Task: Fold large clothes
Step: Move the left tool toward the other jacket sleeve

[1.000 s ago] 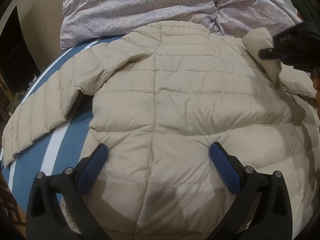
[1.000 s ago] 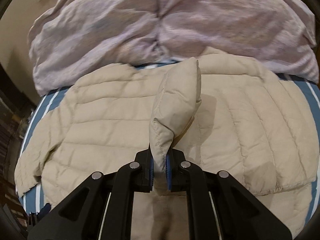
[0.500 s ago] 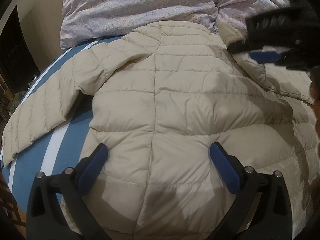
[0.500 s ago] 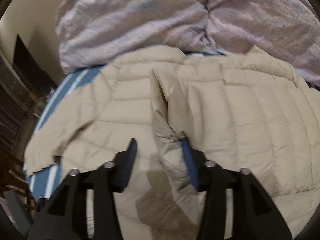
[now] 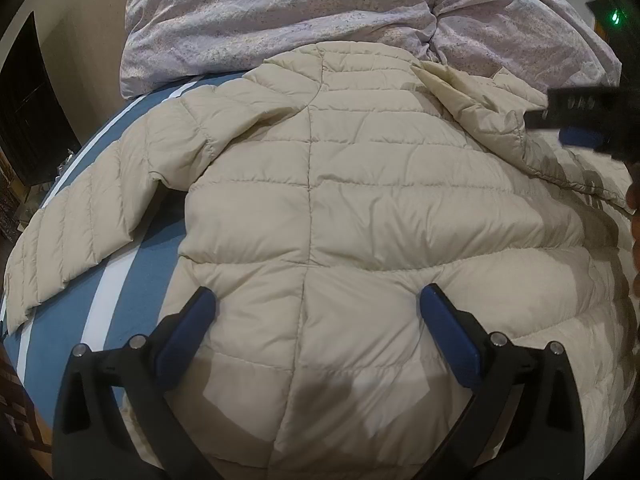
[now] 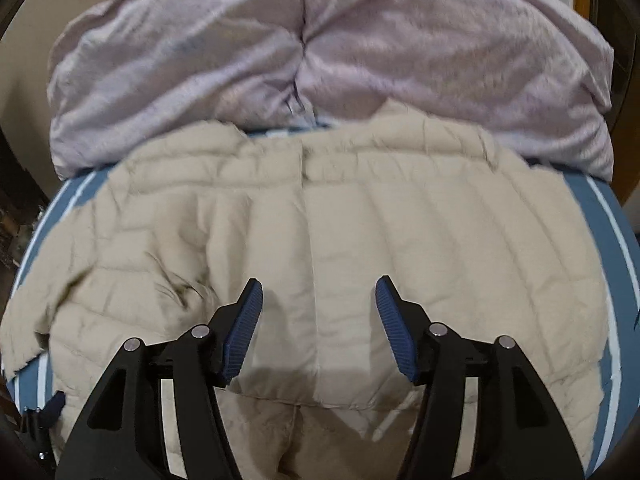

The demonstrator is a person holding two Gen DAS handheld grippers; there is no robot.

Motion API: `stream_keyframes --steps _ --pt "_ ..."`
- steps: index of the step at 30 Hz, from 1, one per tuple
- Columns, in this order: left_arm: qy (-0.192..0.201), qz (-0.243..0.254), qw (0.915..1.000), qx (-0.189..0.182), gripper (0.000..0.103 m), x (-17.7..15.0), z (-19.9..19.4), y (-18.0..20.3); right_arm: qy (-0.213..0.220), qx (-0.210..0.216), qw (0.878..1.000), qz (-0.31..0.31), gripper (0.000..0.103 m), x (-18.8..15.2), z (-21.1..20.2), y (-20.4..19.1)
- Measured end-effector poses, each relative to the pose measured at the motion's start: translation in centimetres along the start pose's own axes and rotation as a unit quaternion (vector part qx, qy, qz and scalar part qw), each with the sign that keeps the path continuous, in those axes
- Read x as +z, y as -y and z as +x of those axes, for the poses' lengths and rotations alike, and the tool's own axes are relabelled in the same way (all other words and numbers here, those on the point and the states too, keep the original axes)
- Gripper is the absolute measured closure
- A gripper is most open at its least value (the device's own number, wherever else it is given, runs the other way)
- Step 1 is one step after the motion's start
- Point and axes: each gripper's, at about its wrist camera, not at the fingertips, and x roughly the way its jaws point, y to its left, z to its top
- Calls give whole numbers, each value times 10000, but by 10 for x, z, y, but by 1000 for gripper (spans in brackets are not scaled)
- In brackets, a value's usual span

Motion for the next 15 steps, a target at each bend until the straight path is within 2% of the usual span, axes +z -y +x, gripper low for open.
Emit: stream_keyframes --steps 3,6,15 --pt "0 0 10000 1 2 0 0 0 -74 -7 10000 -56 37 -4 6 -7" --pt "0 7 10000 6 2 0 0 0 -46 -45 9999 -114 26 -10 8 -16" --pt "-5 -2 10000 -9 2 0 0 0 -91 -300 9993 -181 19 -21 25 -26"
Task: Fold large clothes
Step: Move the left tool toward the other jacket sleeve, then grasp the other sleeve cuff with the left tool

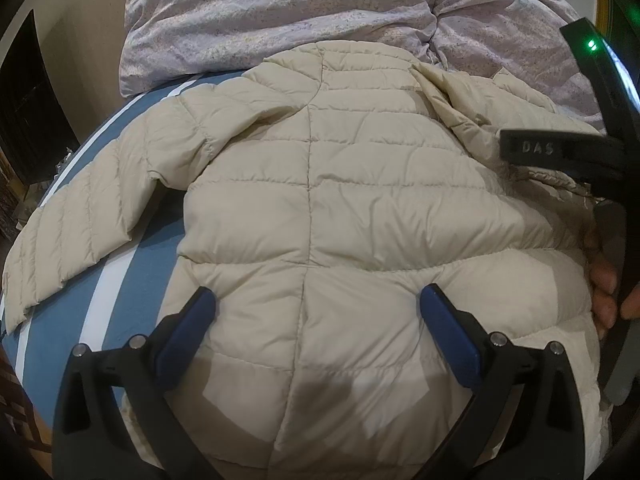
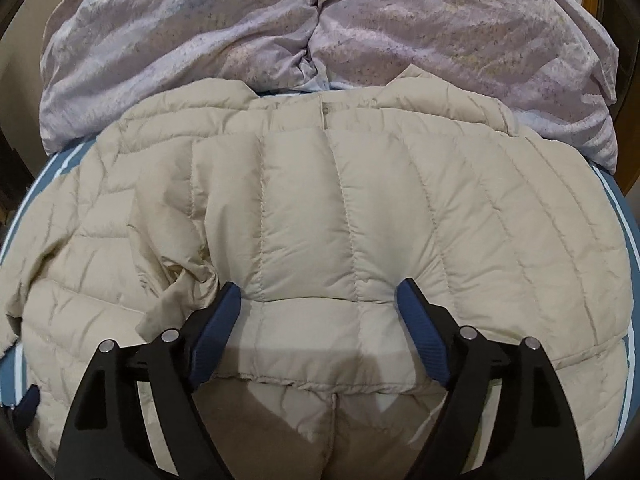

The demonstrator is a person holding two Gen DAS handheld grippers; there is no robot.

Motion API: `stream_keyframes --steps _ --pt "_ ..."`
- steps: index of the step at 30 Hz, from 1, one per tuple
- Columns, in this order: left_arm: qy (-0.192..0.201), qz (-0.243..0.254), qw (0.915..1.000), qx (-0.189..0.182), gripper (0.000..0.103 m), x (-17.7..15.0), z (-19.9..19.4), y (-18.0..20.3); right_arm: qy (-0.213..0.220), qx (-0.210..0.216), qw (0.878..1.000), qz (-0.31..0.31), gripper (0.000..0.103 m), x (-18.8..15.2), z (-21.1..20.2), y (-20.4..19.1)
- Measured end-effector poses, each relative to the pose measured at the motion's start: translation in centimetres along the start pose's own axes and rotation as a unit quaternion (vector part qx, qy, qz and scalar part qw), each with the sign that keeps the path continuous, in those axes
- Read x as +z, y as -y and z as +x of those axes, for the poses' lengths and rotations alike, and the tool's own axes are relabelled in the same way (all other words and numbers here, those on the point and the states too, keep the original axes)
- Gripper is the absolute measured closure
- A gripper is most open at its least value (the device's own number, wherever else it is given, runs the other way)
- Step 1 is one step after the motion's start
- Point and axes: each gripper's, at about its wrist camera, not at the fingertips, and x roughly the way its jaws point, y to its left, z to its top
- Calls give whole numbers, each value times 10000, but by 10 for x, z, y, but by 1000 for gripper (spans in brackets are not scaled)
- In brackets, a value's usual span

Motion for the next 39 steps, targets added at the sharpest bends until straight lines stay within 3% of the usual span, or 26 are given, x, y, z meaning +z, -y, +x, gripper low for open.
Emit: stream_keyframes --steps 4,14,19,26,32,35,39 --pt "-5 1 10000 3 2 0 0 0 111 -190 9997 -136 14 -3 4 -6" --pt "-33 13 10000 45 2 0 -2 -3 13 -83 10000 24 7 -2 8 0" --pt "11 -295 9995 58 2 -3 -19 -29 0 -37 10000 43 5 -1 8 2" --pt "50 -890 9941 625 2 -7 -42 -112 0 -4 10000 58 3 -1 8 2" --pt "41 -1551 9773 1445 2 -16 -52 -207 -3 0 10000 58 2 -1 8 2" --pt "-89 -1901 9646 1824 2 -21 -49 -254 -1 29 10000 75 2 -1 9 2" --pt "-245 -2365 9544 1808 9 -29 -42 -297 0 85 9999 95 1 -1 8 1"
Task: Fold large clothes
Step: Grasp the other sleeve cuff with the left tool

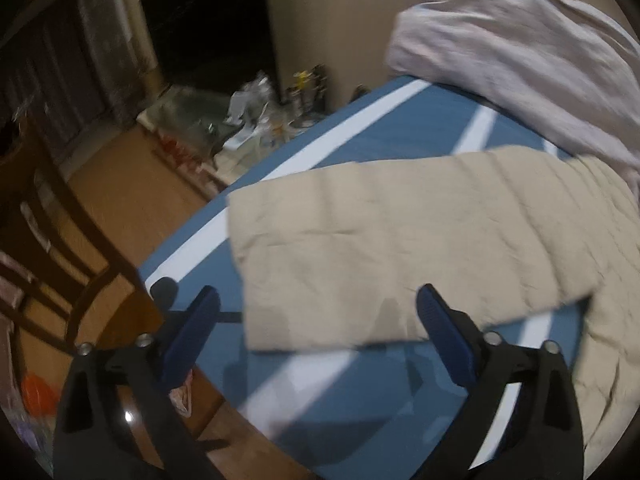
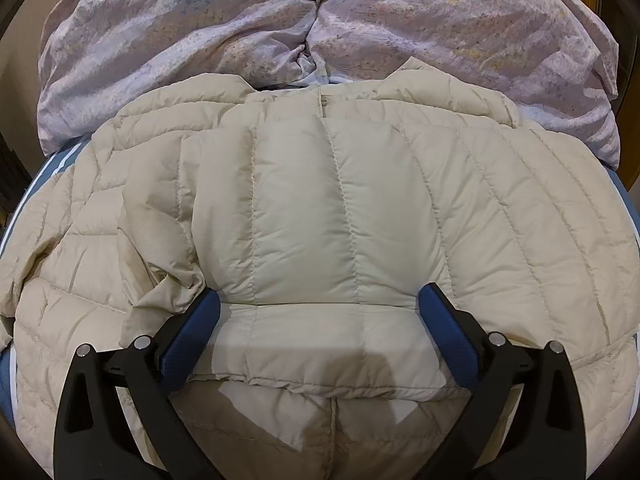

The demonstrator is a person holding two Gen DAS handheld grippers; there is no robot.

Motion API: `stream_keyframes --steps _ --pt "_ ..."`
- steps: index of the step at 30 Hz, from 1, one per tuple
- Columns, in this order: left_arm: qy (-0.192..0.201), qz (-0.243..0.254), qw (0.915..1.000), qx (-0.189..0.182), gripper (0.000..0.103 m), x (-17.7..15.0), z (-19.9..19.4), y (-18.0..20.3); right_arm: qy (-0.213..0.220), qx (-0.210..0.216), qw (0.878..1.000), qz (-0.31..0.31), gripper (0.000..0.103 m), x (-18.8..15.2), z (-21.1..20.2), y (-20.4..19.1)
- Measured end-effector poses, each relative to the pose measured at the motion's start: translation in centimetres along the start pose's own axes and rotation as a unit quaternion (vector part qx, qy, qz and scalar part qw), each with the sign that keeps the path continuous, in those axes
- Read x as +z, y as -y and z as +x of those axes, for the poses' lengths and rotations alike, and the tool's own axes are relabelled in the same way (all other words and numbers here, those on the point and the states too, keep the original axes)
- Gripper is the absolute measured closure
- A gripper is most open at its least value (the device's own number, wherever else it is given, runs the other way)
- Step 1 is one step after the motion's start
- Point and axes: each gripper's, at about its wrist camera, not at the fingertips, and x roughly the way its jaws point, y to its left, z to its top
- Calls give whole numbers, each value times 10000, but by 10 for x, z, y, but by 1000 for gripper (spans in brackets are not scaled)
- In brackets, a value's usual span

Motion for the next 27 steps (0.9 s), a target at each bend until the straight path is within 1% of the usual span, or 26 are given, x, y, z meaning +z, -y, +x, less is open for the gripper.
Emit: stream_keyframes --steps 2,5,8,10,12,15,17,18,20,21,22,26,27 --pt "-124 -145 9998 -85 15 0 8 -10 5 34 10000 13 1 0 0 0" --pt "-262 -296 9991 -173 19 0 22 -17 12 86 10000 39 1 0 0 1" --pt "-298 -417 9983 -281 22 -1 30 -22 15 115 9999 57 1 -1 -1 2" --pt "-285 -493 9978 -348 23 -2 34 -23 14 118 9999 58 1 -1 -1 2" --pt "-219 -477 9981 -337 24 -2 35 -22 14 114 9999 63 1 -1 -1 2" --pt "-123 -472 9982 -338 31 -1 36 -21 12 116 9999 63 1 -1 -1 2" --pt "-51 -505 9982 -326 42 -2 35 -22 10 116 9999 63 1 -1 -1 2" --pt "-14 -539 9980 -320 46 -2 35 -23 10 117 9999 63 1 -1 -1 2" --pt "11 -580 9979 -298 57 -1 35 -24 9 121 9999 64 1 -1 -1 2" --pt "18 -595 9977 -308 60 0 35 -25 9 122 9999 64 1 -1 -1 2" --pt "20 -603 9977 -316 66 1 35 -25 8 121 9999 64 1 -1 -1 2" --pt "5 -629 9970 -443 87 1 35 -23 7 126 9999 65 1 -1 -1 2" --pt "-1 -617 9970 -460 89 2 36 -22 7 127 9999 67 1 -1 -1 2"
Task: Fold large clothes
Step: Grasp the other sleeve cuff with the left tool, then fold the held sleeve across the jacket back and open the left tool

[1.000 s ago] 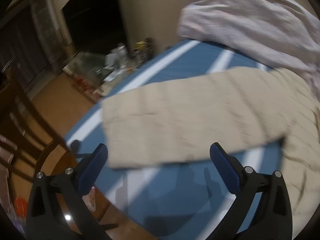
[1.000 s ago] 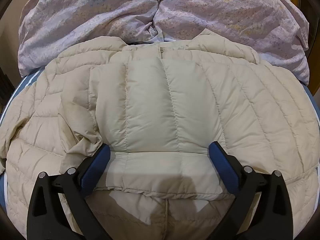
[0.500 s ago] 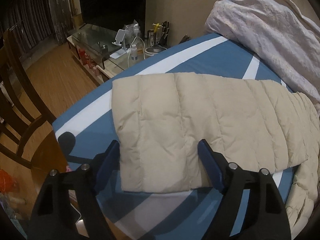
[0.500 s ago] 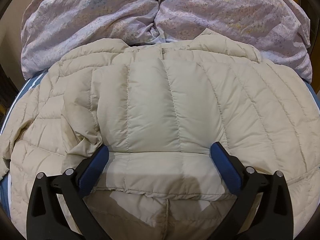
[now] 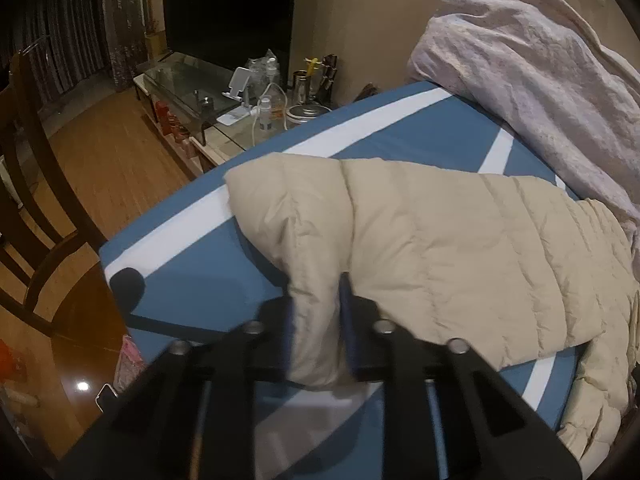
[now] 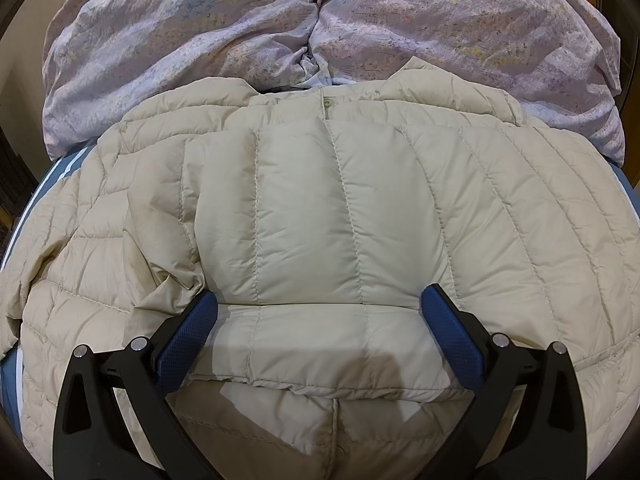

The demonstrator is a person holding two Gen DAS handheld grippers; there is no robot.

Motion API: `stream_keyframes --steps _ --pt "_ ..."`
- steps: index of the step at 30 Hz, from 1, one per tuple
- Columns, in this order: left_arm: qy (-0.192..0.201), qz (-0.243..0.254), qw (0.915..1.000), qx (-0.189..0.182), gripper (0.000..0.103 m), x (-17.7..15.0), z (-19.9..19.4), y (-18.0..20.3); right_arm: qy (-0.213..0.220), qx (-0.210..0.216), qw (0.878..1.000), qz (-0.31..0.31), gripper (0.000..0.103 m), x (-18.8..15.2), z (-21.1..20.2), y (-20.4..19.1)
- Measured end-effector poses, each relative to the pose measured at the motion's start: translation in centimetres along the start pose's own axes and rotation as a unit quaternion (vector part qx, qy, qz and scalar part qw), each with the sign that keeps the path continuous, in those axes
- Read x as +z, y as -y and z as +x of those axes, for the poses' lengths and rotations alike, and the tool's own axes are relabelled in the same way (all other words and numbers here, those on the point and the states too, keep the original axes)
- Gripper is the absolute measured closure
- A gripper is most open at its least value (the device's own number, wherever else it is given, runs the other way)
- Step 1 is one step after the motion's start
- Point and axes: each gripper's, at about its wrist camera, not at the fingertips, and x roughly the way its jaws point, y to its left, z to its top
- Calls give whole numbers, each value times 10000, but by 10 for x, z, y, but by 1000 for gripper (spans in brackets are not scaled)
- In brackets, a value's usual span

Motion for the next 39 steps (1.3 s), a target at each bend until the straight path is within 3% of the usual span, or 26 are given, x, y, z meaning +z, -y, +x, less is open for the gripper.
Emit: stream_keyframes --steps 4,11,20,28,31,39 --pt "12 78 9999 64 97 0 -1 6 -4 -1 10000 1 1 0 0 0" --pt "247 334 9991 126 99 13 -20 30 -4 11 10000 6 1 -1 0 1" --pt "692 1129 9904 -396 99 20 -61 117 15 66 10000 54 1 0 -2 0" --pt "567 1843 9729 -1278 99 -3 -83 218 -20 44 10000 -29 1 0 -3 0" --pt "461 2045 9636 -1659 99 -17 -93 256 -74 123 9999 -35 1 3 -5 2" --pt "357 2574 9388 -2261 99 -55 -114 335 10 399 9991 158 1 2 -26 19"
